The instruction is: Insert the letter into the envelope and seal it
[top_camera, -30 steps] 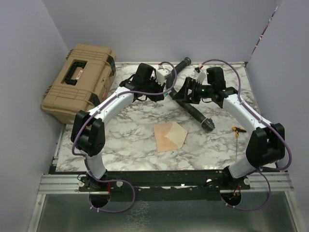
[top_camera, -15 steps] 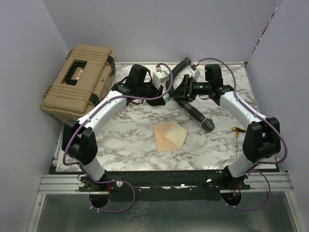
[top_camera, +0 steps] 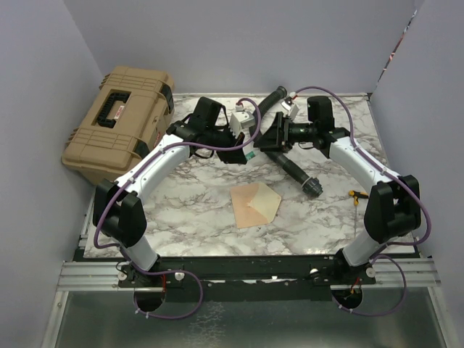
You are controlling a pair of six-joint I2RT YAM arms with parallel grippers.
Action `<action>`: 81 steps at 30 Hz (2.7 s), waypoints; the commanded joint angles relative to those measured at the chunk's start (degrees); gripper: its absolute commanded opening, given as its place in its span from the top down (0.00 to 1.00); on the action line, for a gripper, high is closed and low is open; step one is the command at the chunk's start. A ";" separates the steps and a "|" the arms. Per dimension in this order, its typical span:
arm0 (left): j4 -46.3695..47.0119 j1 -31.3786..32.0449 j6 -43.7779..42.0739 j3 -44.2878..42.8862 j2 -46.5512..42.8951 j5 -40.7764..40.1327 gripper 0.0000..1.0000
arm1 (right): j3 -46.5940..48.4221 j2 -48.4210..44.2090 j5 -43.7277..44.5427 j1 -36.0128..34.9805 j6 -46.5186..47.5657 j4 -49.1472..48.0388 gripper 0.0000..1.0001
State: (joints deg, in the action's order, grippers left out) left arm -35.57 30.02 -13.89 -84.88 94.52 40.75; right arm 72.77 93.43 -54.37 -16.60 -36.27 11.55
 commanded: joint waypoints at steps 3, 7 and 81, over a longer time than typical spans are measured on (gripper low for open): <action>-1.16 -0.14 -1.44 -2.09 -0.62 2.81 1.00 | 1.84 1.70 -3.08 -2.12 3.72 2.06 0.36; -1.64 -0.13 -1.27 -2.19 0.01 3.07 1.00 | 1.93 1.86 -3.95 -2.28 3.58 1.98 0.53; 25.50 -1.90 17.50 16.41 -15.51 -18.25 1.00 | -13.00 3.82 65.17 -12.10 22.55 3.94 0.97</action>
State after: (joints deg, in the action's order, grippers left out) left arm -16.34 27.97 -0.14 -69.65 80.05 26.79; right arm 60.40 93.95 3.81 -27.83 -15.99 17.74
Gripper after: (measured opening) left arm 0.193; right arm 0.169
